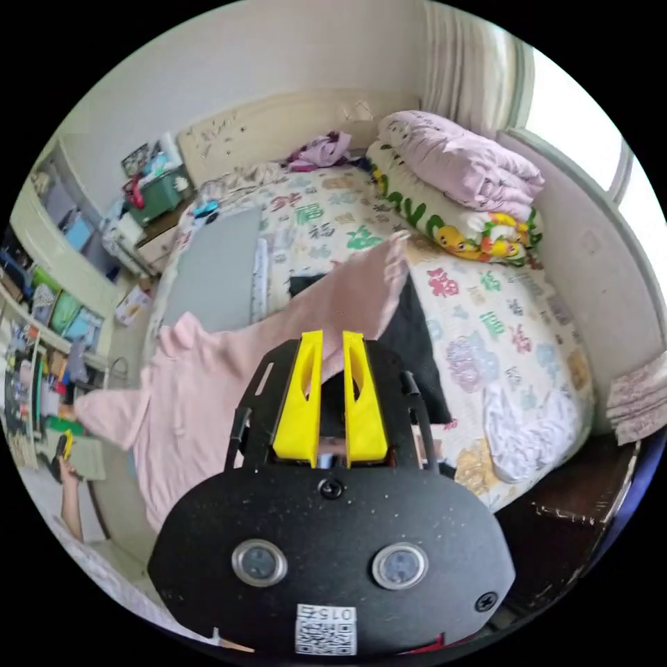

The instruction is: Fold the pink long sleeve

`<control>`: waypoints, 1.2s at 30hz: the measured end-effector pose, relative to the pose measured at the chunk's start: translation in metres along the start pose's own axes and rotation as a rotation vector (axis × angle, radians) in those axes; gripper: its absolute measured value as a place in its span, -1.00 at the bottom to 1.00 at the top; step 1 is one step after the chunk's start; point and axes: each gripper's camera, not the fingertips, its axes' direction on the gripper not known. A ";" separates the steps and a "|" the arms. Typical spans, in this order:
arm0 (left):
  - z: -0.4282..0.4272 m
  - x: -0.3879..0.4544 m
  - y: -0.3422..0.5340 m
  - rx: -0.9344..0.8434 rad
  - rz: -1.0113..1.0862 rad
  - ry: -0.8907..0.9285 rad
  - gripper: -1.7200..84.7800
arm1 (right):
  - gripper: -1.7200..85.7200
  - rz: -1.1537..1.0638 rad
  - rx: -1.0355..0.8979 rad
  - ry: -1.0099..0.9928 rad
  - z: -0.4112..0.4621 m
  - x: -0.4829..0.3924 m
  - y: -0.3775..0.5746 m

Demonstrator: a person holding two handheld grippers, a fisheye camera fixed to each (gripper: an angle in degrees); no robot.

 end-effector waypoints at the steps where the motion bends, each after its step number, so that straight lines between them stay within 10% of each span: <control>1: 0.003 -0.002 0.009 -0.043 0.009 -0.019 -0.80 | -0.83 -0.028 -0.047 -0.024 0.009 -0.003 0.014; 12: 0.110 -0.034 0.134 -0.742 0.025 0.002 -0.68 | -0.71 0.113 -0.643 -0.206 0.136 0.009 0.207; 36: 0.128 0.009 0.081 -0.844 0.196 -0.208 -0.94 | -0.94 0.006 -0.839 -0.144 0.143 0.019 0.201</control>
